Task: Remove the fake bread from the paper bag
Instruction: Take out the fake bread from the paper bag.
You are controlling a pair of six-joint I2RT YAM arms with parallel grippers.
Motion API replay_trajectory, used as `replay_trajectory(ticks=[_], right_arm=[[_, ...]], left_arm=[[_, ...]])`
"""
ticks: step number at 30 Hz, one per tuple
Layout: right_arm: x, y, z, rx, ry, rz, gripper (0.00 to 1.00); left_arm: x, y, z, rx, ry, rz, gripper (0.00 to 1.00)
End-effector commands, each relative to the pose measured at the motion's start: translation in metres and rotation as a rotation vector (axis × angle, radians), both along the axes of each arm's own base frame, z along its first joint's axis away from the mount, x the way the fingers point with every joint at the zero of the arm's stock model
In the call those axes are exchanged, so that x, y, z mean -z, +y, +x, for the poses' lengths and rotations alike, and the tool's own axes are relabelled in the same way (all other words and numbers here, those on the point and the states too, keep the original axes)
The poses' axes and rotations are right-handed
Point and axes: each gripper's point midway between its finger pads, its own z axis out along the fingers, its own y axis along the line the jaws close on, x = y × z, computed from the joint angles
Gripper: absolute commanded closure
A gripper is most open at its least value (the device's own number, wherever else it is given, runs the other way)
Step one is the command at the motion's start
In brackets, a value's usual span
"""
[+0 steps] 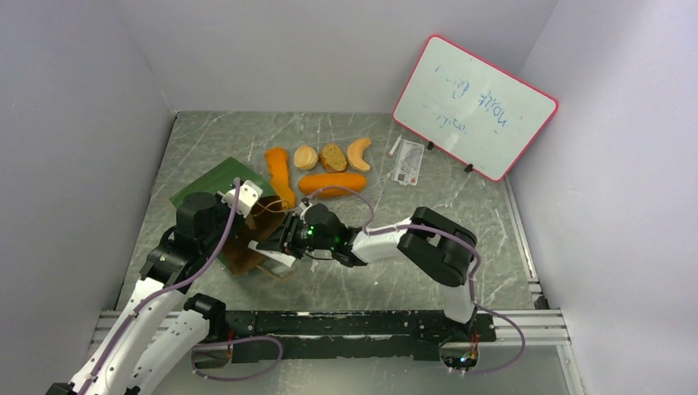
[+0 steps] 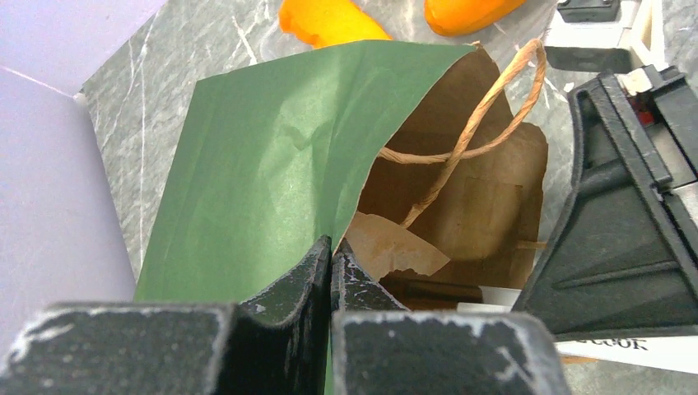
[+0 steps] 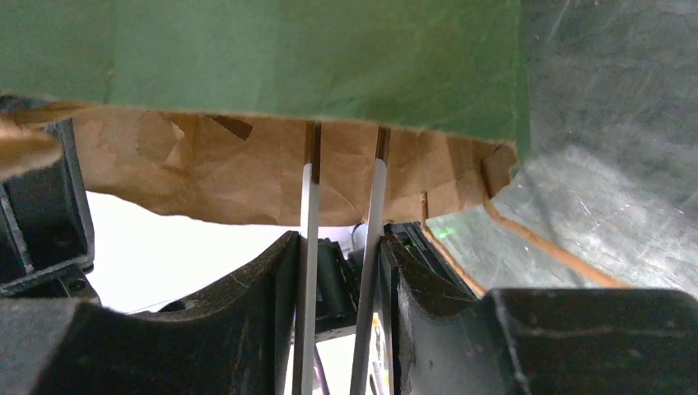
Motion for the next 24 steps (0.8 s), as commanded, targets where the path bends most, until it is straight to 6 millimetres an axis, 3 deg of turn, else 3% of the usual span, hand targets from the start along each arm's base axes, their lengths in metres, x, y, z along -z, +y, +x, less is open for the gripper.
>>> replay_trajectory(ticks=[1, 13, 16, 17, 24], right_arm=[[-0.034, 0.014, 0.01, 0.016, 0.016, 0.138, 0.59], [-0.043, 0.017, 0.012, 0.029, 0.052, 0.181, 0.58], [-0.032, 0.016, 0.01, 0.019, 0.061, 0.147, 0.58], [-0.04, 0.021, 0.012, 0.016, 0.054, 0.166, 0.58], [-0.042, 0.016, 0.01, 0.01, 0.045, 0.146, 0.57]], left_arm=[[-0.008, -0.012, 0.002, 0.038, -0.031, -0.051, 0.93], [-0.008, -0.014, 0.003, 0.042, -0.029, -0.051, 0.93], [-0.007, -0.015, 0.002, 0.042, -0.023, -0.052, 0.93], [-0.008, -0.015, 0.002, 0.044, -0.024, -0.051, 0.93], [-0.008, -0.014, 0.003, 0.04, -0.028, -0.041, 0.93]])
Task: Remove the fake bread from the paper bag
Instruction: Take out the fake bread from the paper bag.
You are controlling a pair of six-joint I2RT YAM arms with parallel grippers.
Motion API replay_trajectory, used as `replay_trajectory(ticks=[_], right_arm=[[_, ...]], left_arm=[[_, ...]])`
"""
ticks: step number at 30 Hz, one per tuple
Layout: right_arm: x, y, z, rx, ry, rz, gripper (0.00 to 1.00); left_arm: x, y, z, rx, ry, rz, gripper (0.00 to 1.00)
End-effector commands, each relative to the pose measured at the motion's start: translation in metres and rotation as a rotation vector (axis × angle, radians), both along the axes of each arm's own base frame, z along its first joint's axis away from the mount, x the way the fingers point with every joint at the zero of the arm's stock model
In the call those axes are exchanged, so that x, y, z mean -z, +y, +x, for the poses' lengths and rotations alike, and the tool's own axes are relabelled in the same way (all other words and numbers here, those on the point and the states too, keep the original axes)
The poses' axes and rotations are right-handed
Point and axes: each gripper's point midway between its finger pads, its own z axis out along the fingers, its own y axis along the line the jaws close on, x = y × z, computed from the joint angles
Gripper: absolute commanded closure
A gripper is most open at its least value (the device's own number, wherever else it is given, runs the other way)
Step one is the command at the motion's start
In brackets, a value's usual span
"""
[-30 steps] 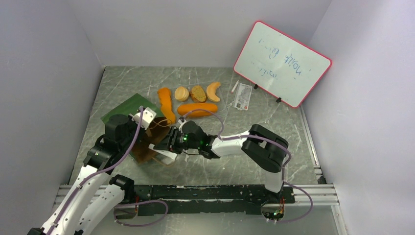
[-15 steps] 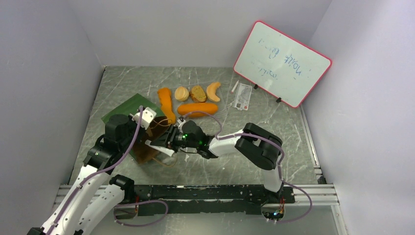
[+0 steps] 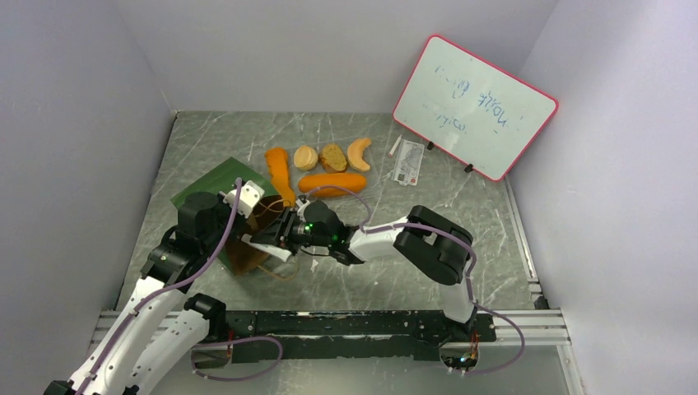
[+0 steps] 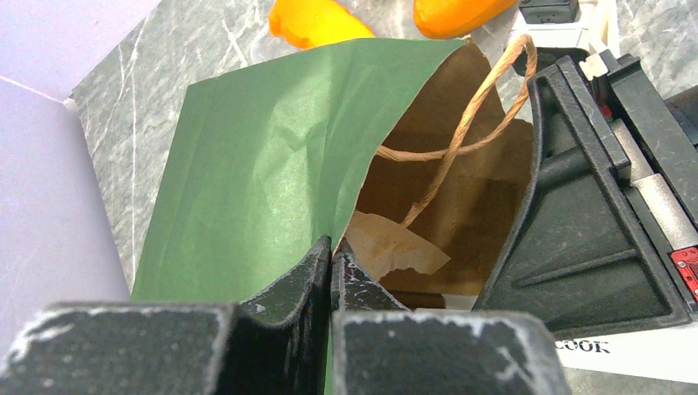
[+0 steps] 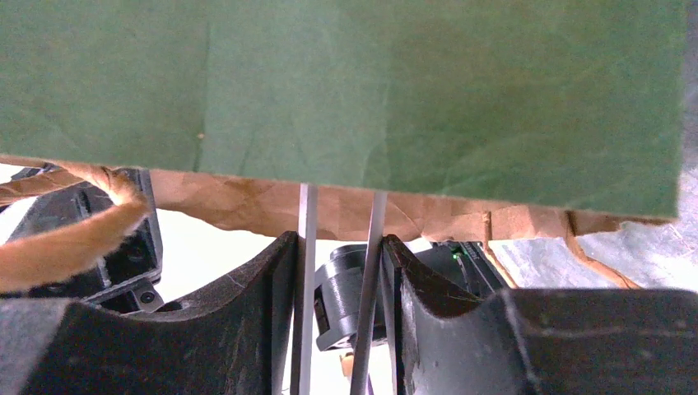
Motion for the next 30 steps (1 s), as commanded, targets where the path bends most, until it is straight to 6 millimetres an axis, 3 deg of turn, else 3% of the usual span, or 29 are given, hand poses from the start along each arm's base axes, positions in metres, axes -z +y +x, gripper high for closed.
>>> replay_trajectory(ticks=[1, 9, 30], right_arm=[[-0.015, -0.001, 0.0, -0.01, -0.02, 0.023, 0.57], [-0.007, -0.012, -0.003, -0.001, -0.014, 0.0, 0.57], [-0.006, 0.011, 0.011, 0.0, -0.036, 0.008, 0.55]], left_arm=[[-0.009, -0.008, 0.004, 0.022, -0.036, -0.03, 0.93], [-0.009, -0.01, 0.004, 0.028, -0.039, -0.032, 0.93], [-0.006, -0.015, 0.002, 0.043, -0.024, -0.049, 0.93]])
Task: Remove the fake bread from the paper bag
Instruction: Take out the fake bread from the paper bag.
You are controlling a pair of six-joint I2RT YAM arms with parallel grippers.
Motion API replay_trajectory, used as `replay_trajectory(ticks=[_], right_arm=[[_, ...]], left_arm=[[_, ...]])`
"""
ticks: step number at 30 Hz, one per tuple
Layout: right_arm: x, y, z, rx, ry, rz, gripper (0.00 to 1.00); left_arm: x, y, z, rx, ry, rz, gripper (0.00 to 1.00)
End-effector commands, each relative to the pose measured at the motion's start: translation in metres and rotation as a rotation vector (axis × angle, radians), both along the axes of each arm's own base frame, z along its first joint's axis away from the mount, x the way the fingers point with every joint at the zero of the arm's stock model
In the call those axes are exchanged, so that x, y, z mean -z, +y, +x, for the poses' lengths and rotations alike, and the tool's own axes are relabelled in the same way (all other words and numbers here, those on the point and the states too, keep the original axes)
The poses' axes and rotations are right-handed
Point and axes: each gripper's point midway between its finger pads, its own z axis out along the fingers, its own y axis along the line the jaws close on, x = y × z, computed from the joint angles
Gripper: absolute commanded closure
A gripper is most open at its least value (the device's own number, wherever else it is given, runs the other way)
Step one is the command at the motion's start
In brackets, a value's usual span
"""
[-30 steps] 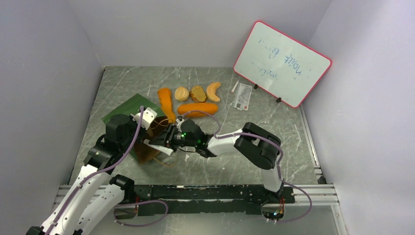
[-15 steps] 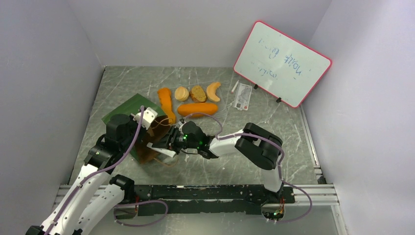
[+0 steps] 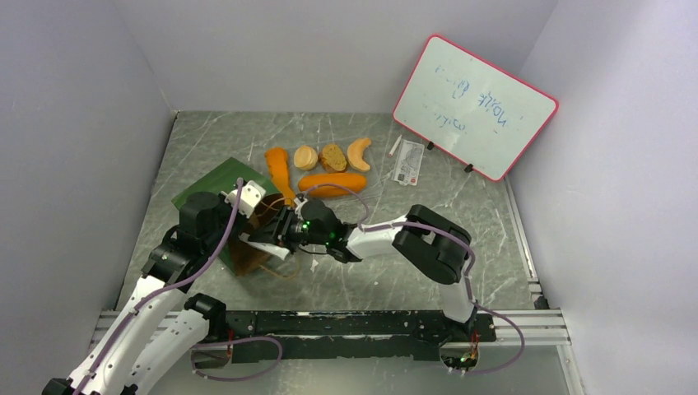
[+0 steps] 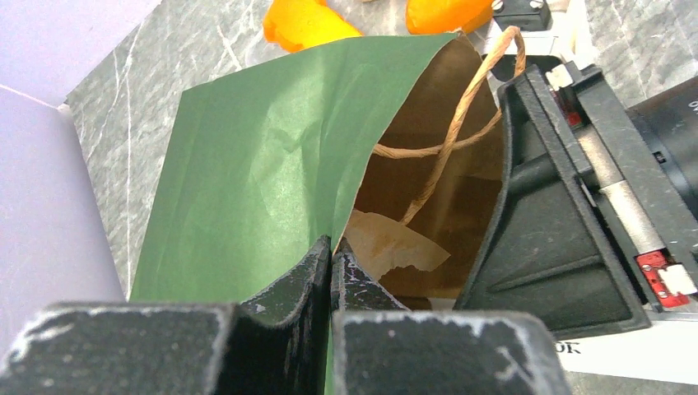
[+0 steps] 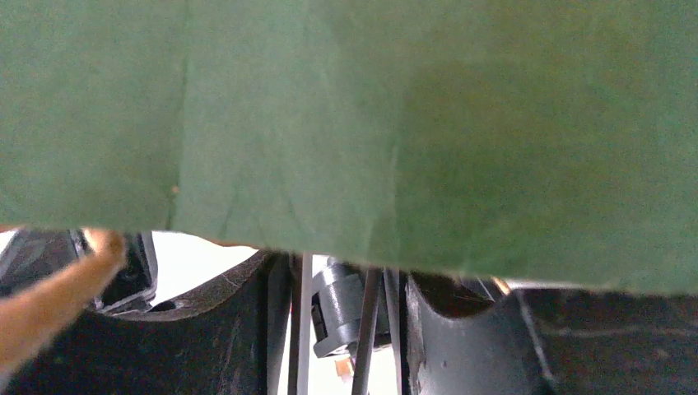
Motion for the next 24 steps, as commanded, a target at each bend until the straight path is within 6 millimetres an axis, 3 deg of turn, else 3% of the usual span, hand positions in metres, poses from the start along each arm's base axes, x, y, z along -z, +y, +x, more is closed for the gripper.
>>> replay_trajectory(ticks=[1, 5, 6, 14, 24], right_arm=[[-0.006, 0.01, 0.01, 0.006, -0.03, 0.028, 0.55], [-0.005, 0.013, 0.011, 0.003, -0.03, 0.022, 0.54], [0.008, 0.014, 0.011, 0.003, -0.018, 0.0, 0.54], [0.022, 0.023, 0.015, -0.007, -0.013, -0.022, 0.53], [0.024, 0.038, 0.023, -0.017, -0.029, -0.016, 0.5]], left_arm=[[-0.007, -0.011, 0.002, 0.031, -0.024, -0.043, 0.93], [-0.007, -0.013, 0.002, 0.034, -0.021, -0.049, 0.93], [-0.006, -0.013, 0.001, 0.036, -0.021, -0.05, 0.93], [-0.007, -0.017, 0.002, 0.048, -0.022, -0.058, 0.93], [-0.002, -0.021, 0.0, 0.063, -0.009, -0.07, 0.93]])
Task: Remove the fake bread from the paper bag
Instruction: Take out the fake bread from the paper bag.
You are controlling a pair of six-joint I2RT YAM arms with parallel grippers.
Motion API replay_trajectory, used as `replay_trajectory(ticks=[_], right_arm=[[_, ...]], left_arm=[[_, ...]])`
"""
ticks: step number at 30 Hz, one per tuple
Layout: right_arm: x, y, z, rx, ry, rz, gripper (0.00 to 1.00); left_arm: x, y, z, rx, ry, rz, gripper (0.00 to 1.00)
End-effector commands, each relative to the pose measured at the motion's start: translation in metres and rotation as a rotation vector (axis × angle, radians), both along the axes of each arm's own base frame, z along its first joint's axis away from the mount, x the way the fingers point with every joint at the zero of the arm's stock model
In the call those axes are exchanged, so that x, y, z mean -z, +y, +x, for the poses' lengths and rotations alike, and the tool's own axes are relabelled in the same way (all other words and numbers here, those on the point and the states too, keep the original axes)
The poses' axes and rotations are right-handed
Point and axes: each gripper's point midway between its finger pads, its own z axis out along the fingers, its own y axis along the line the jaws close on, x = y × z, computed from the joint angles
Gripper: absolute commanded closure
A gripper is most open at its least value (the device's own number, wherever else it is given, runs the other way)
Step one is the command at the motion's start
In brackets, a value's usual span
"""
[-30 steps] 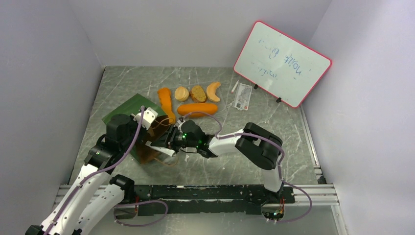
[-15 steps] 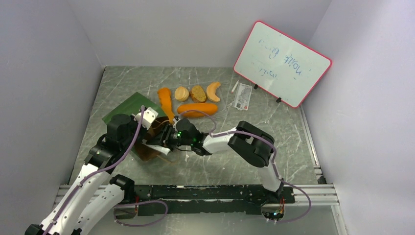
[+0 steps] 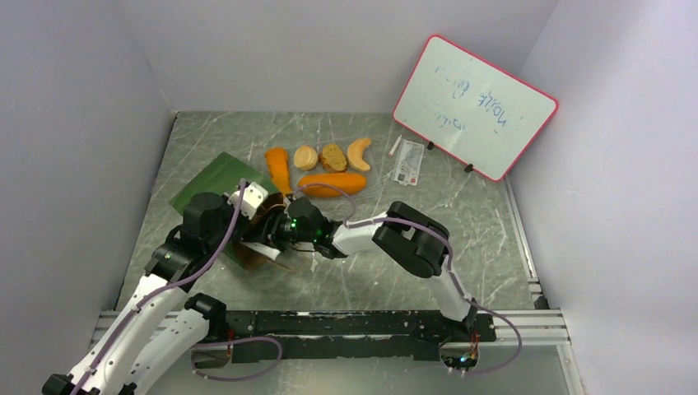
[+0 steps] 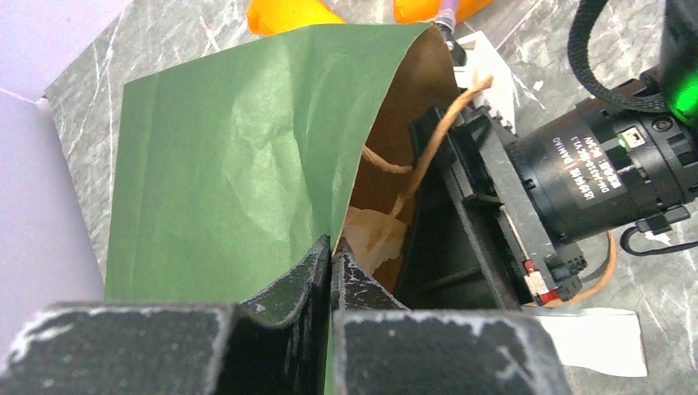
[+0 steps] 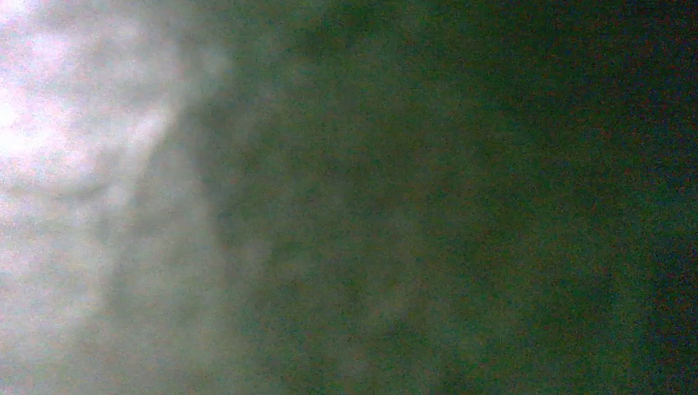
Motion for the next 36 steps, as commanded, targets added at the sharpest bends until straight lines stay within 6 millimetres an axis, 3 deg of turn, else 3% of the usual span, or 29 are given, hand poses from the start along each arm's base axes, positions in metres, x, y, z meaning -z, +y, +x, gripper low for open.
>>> replay_trajectory(ticks=[1, 4, 7, 13, 20, 24, 36], right_arm=[[-0.005, 0.011, 0.009, -0.001, -0.023, 0.023, 0.5], [-0.005, 0.015, 0.011, -0.006, -0.028, 0.032, 0.55], [-0.005, 0.015, 0.01, -0.008, -0.03, 0.04, 0.73], [-0.007, 0.007, 0.006, -0.018, -0.059, 0.026, 1.0], [-0.013, -0.023, 0.004, 0.01, -0.117, -0.005, 1.0], [-0.03, -0.039, 0.003, 0.028, -0.165, -0.005, 1.0], [-0.039, -0.091, -0.018, 0.034, -0.206, -0.043, 1.0]], left_arm=[[-0.01, -0.017, 0.002, 0.052, -0.032, -0.062, 0.93], [-0.01, -0.017, 0.002, 0.05, -0.032, -0.064, 0.93], [-0.011, -0.015, 0.002, 0.04, -0.033, -0.063, 0.93], [-0.013, -0.002, 0.007, -0.056, -0.036, -0.058, 0.93], [-0.012, 0.025, 0.019, -0.258, -0.029, -0.022, 0.93], [-0.01, 0.039, 0.025, -0.36, -0.017, 0.012, 0.93], [-0.03, 0.057, 0.045, -0.508, -0.118, 0.042, 0.93]])
